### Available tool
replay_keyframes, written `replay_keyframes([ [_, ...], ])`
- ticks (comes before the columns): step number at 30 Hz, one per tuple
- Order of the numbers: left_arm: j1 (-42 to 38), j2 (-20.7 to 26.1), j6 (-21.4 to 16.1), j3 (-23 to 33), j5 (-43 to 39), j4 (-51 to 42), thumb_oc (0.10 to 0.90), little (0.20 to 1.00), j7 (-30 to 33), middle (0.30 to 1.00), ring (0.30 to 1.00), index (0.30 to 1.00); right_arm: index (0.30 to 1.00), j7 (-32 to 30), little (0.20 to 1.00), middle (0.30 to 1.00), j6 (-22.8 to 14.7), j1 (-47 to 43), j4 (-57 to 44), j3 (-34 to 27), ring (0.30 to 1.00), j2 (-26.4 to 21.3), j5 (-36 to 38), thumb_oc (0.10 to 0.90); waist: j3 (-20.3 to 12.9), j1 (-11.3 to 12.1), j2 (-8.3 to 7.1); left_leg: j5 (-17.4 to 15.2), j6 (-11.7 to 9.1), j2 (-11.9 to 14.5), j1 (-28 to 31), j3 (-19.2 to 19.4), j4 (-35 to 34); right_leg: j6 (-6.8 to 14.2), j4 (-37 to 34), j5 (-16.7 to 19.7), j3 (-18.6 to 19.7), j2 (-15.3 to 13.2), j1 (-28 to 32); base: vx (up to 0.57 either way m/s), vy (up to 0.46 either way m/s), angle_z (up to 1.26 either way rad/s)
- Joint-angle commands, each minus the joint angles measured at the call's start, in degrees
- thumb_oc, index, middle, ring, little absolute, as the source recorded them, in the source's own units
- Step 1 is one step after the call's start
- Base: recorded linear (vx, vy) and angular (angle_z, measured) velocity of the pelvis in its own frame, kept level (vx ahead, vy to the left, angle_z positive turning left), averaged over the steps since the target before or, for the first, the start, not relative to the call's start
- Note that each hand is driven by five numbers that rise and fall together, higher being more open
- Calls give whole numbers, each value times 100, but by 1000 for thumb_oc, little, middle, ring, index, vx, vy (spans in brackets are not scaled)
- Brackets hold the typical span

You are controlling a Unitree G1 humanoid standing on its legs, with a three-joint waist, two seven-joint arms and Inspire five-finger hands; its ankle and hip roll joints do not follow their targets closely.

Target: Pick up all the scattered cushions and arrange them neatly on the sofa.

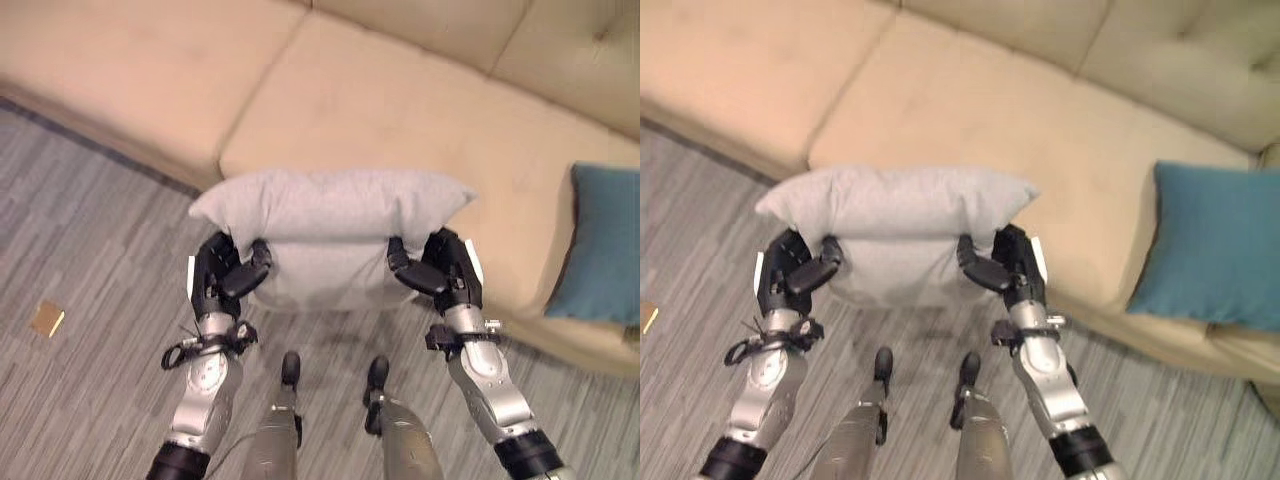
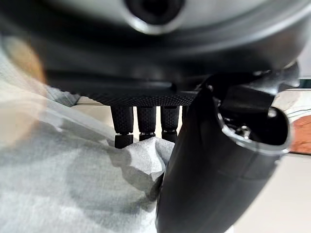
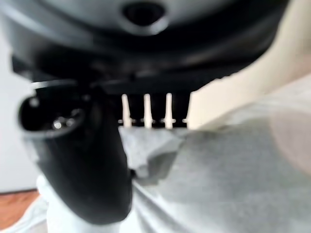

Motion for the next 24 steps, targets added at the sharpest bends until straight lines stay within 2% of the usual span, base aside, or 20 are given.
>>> replay_keyframes([
  [1, -185, 93, -524, -101, -5, -475, 400, 300, -549, 300, 300, 300, 300, 344, 300, 300, -645, -356, -847, -166, 300, 135, -92, 400, -975, 15, -267, -512, -273, -56, 224, 125, 303, 198, -531, -304, 213, 163, 683, 121, -59, 11],
  [3, -56, 97, -487, -71, -10, -479, 400, 300, -601, 300, 300, 300, 300, 380, 300, 300, -616, -287, -855, -196, 300, 107, -116, 400, -1032, 22, -280, -527, -278, -50, 335, 120, 298, 181, -610, -318, 181, 190, 849, 93, -42, 11],
  [5, 322, 77, -342, 28, -79, -432, 400, 300, -821, 300, 300, 300, 300, 519, 300, 300, -547, -52, -962, -323, 300, 19, -159, 400, -1208, 92, -377, -564, -318, -94, 502, 167, 370, 146, -852, -346, -91, 189, 1333, 121, -56, 42],
  [8, 381, 52, -295, 16, -114, -394, 400, 300, -916, 300, 300, 300, 300, 595, 300, 300, -511, 40, -988, -383, 300, 0, -127, 400, -1222, 103, -449, -576, -308, -98, 475, 326, 477, 144, -945, -326, -310, 143, 1511, 49, -14, 89],
  [10, 454, 32, -264, -1, -167, -337, 400, 300, -1036, 300, 300, 300, 300, 662, 300, 300, -463, 131, -980, -432, 300, -2, -136, 400, -1299, 64, -523, -626, -209, 24, 496, 998, 552, 171, -1066, -286, -596, 81, 1693, 96, 60, 72],
  [12, 566, 58, -189, 11, -171, -341, 400, 300, -1178, 300, 300, 300, 300, 743, 300, 300, -387, 181, -1015, -452, 300, 1, -193, 400, -1401, 39, -567, -649, -118, 88, 527, 1396, 542, 210, -1123, -223, -742, 18, 1723, 114, 110, 86],
  [13, 621, 79, -170, 16, -158, -345, 400, 300, -1204, 300, 300, 300, 300, 779, 300, 300, -361, 183, -1021, -411, 300, 19, -198, 400, -1433, 49, -583, -685, -78, 83, 554, 1455, 526, 231, -1130, -211, -746, 5, 1749, 175, 181, 66],
  [17, 835, 149, -47, 79, -181, -385, 400, 300, -1283, 300, 300, 300, 300, 865, 300, 300, -267, 139, -975, -266, 300, 131, -235, 400, -1471, 170, -671, -822, 80, -29, 653, 1417, 448, 334, -990, -202, -580, -121, 1735, 104, 184, 9],
  [18, 864, 174, -30, 96, -139, -392, 400, 300, -1298, 300, 300, 300, 300, 896, 300, 300, -262, 124, -959, -230, 300, 182, -228, 400, -1433, 209, -675, -898, 144, -90, 703, 1350, 442, 345, -790, -237, -491, -170, 1721, 39, 246, 8],
  [19, 880, 261, -21, 153, -98, -446, 400, 300, -1305, 300, 300, 300, 300, 950, 300, 300, -252, 40, -926, -157, 300, 272, -216, 400, -1359, 244, -668, -941, 290, -198, 776, 1278, 378, 372, -250, -197, -330, -322, 1516, 44, 242, 3],
  [20, 880, 261, -21, 153, -98, -446, 400, 300, -1305, 300, 300, 300, 300, 950, 300, 300, -252, 40, -926, -156, 300, 272, -216, 400, -1365, 243, -669, -939, 290, -199, 770, 1278, 377, 372, -248, -197, -330, -323, 1509, 27, 237, -6],
  [22, 860, 379, -47, 230, -40, -414, 400, 300, -1312, 300, 300, 300, 300, 1030, 300, 300, -268, -57, -907, -38, 300, 407, -234, 400, -1256, 251, -623, -933, 439, -275, 916, 1249, 216, 508, 405, 9, -33, -458, 1137, 46, 196, -16],
  [24, 873, 393, -52, 235, -14, -405, 400, 300, -1333, 300, 300, 300, 300, 1063, 300, 300, -283, -33, -914, -19, 300, 434, -252, 400, -1234, 246, -608, -918, 457, -294, 990, 1240, 130, 518, 575, -11, 133, -390, 989, 98, 151, -12],
])
